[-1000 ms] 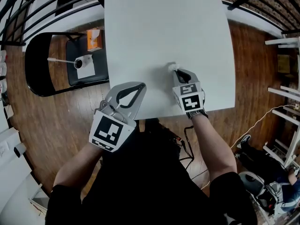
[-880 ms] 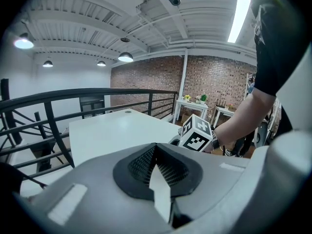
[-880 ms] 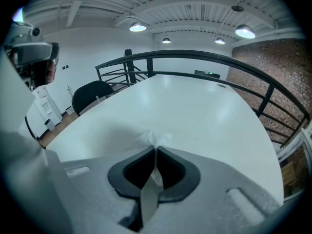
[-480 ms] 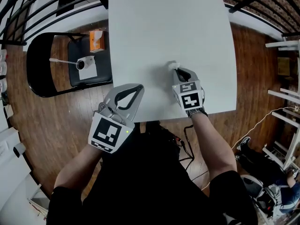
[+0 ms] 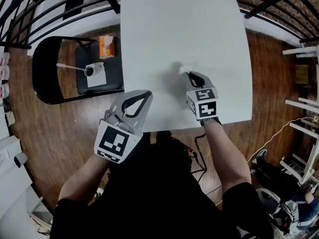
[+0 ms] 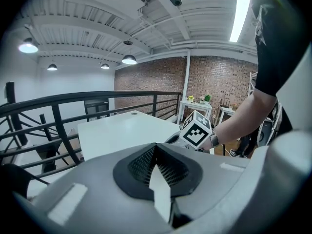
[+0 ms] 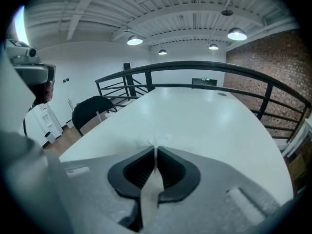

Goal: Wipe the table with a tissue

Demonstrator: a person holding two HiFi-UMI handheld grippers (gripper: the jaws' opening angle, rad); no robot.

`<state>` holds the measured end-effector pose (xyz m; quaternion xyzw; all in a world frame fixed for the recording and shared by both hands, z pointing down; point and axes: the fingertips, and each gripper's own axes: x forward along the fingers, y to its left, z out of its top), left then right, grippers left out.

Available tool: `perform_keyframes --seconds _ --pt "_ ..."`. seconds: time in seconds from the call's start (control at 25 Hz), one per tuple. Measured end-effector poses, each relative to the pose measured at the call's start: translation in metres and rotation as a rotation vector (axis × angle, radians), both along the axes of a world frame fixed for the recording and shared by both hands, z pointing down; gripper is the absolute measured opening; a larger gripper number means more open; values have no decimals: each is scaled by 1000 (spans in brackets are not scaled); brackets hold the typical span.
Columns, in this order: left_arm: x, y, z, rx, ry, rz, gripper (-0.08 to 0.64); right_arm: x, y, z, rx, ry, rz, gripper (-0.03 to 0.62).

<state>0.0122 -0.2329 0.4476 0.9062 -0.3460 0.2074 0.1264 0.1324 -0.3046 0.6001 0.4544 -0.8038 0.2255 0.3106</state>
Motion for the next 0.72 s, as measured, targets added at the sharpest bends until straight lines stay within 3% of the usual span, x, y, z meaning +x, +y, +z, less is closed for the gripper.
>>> perform_keyframes --seconds 0.36,0.72 --pt "20 11 -11 29 12 24 15 36 10 -39 72 -42 81 6" --pt "52 34 -27 71 18 39 15 67 41 -75 143 -70 97 6"
